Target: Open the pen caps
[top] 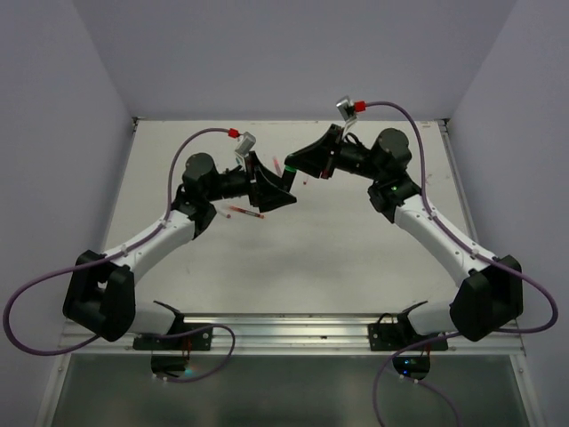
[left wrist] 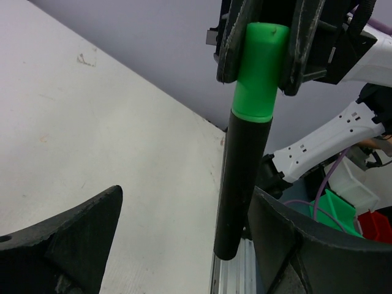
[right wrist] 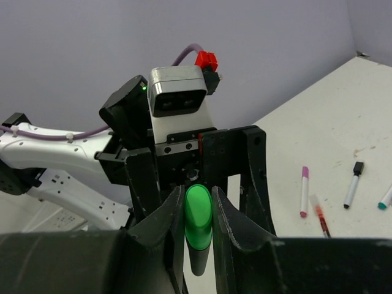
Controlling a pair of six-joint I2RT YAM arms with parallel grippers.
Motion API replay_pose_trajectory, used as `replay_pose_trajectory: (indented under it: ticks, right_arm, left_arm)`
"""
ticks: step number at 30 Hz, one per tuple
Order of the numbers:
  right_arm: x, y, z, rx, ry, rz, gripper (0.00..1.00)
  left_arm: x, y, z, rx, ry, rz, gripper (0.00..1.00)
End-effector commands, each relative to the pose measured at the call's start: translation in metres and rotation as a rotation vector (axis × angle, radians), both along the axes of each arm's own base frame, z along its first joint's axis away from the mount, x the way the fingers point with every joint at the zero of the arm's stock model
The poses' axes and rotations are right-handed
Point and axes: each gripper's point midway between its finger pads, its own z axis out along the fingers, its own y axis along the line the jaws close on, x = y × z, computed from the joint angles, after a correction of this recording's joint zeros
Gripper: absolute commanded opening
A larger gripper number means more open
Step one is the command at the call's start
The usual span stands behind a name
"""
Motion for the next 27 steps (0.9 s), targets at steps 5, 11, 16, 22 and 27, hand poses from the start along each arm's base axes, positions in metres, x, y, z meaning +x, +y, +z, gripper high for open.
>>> replay_pose_trajectory:
  ticks: [5, 11, 16, 22, 27]
  right_arm:
    - [-0.01, 0.012, 0.007, 0.032, -0.028, 0.038, 0.0]
    - [-0.009, 0.017, 0.001, 0.021, -0.021, 0.046, 0.0]
    - [-0.007, 0.017, -0.004, 0.013, -0.016, 0.037, 0.0]
    - [-0.005, 0.016, -0.009, -0.004, -0.019, 0.017, 0.0]
    - [-0.003, 0.015, -0.014, -0.013, -0.017, 0.006, 0.0]
  left_arm:
    - [0.001, -0.004, 0.036, -0.06, -0.08, -0.026, 0.78]
    - [-0.001, -0.004, 0.032, -0.054, -0.06, -0.032, 0.7]
    - [-0.003, -0.004, 0.031, -0.052, -0.049, -0.04, 0.58]
    - [-0.006, -0.003, 0.028, -0.046, -0.034, -0.047, 0.45]
    - [-0.01, -0.004, 0.031, -0.053, -0.021, -0.067, 0.2]
